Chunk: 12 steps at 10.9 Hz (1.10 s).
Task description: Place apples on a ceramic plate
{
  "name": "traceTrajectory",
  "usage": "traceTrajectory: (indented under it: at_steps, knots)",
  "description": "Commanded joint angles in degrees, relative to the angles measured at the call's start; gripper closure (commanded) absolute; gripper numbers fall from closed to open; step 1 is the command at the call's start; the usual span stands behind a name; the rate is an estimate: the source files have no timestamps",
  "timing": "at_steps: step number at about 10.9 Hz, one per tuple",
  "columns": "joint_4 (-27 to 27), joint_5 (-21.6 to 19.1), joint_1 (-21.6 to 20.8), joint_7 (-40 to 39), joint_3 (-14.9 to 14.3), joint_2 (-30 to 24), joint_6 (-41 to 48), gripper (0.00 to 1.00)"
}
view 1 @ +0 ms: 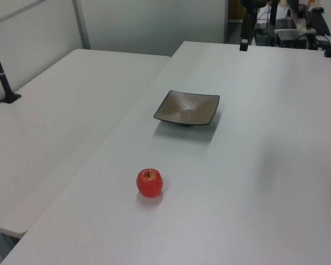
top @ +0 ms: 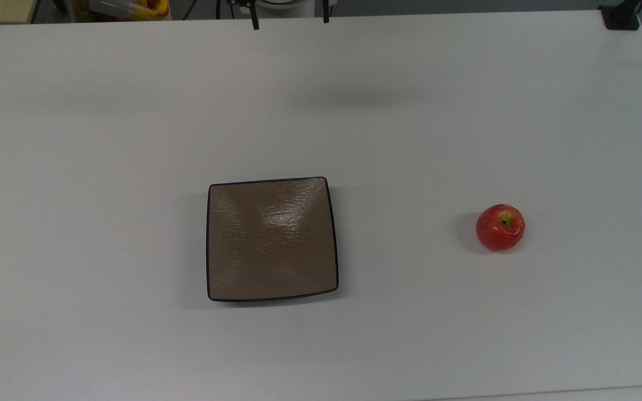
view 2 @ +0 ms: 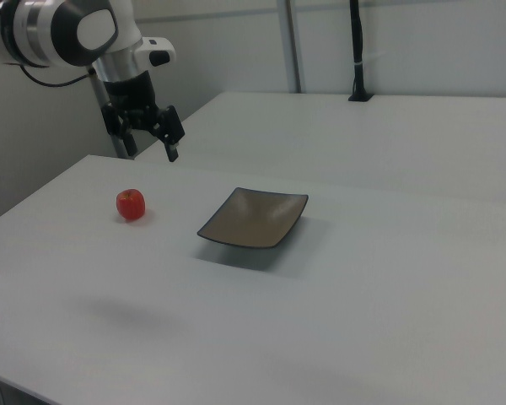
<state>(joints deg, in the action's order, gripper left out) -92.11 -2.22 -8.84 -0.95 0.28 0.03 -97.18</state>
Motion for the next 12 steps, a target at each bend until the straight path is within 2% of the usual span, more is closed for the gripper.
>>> traceTrajectory:
  at_steps: [1, 4, 7, 9, 12]
  knots:
    - [0.34, -1.39, -2.57, -1.42, -0.37, -1.17, 2.70, 0.00]
    - [1.66, -2.09, -7.14, -0.28, 0.25, 0.05, 1.82, 0.00]
    - [9.12, -2.18, -10.65, 2.43, 0.25, 6.54, 0.78, 0.00]
    - [13.34, -2.09, -12.95, 2.71, 0.25, 10.94, -2.56, 0.00]
    - [19.59, -1.83, -13.92, 2.27, 0.33, 19.28, -10.54, 0.00]
